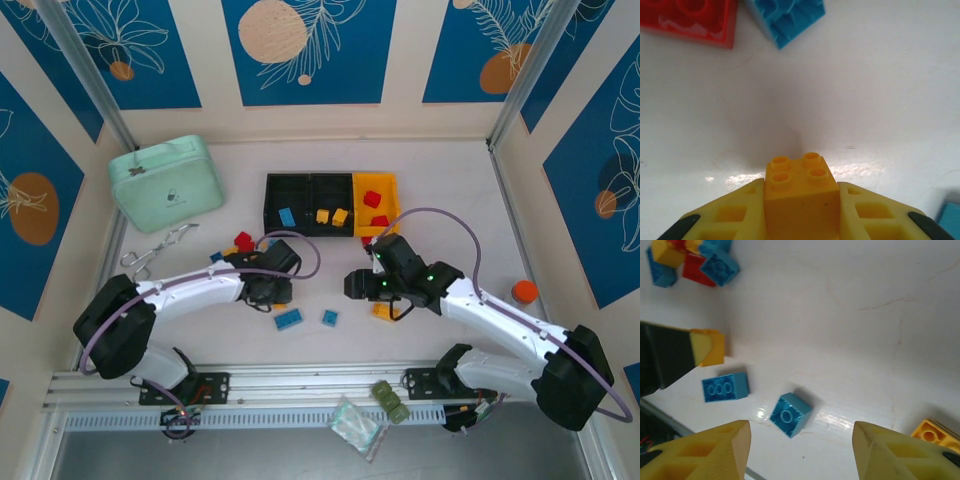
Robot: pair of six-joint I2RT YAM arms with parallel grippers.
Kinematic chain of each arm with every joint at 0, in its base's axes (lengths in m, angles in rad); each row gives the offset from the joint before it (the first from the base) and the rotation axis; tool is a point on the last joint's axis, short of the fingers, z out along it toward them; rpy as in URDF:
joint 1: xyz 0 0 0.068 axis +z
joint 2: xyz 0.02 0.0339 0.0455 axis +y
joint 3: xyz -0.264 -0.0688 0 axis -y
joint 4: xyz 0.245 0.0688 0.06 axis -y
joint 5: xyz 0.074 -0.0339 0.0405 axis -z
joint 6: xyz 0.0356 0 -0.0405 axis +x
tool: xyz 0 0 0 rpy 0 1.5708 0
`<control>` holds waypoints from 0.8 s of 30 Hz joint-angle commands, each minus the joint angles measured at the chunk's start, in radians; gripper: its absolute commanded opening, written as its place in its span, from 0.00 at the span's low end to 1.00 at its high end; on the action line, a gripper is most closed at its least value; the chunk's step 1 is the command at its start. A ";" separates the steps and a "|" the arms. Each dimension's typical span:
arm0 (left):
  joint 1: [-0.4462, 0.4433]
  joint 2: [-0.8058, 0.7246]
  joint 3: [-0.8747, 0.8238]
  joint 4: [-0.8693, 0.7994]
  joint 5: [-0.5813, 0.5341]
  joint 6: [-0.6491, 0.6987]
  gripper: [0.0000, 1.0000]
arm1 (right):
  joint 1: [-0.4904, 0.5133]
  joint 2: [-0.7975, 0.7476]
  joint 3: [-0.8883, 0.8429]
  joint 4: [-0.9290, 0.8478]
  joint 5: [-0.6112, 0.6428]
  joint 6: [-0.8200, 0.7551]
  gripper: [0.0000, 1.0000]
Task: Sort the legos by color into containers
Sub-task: Pick up the lego from the middle-left of the table, then place the lego in the container.
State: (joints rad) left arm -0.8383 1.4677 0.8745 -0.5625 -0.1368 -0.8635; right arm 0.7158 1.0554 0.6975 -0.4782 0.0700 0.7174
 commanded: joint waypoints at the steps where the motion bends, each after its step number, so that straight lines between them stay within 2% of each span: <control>1: -0.006 -0.002 0.082 -0.047 -0.036 0.057 0.27 | 0.001 -0.040 -0.022 0.022 -0.064 -0.015 0.56; 11: 0.016 0.134 0.345 -0.109 -0.035 0.190 0.26 | -0.040 -0.121 -0.052 -0.014 -0.034 0.007 0.56; 24: 0.045 0.404 0.770 -0.181 -0.027 0.324 0.26 | -0.122 -0.226 -0.117 -0.053 -0.027 0.038 0.56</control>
State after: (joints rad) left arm -0.8093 1.8256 1.5658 -0.6933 -0.1585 -0.5938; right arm 0.6006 0.8490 0.6014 -0.5110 0.0448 0.7376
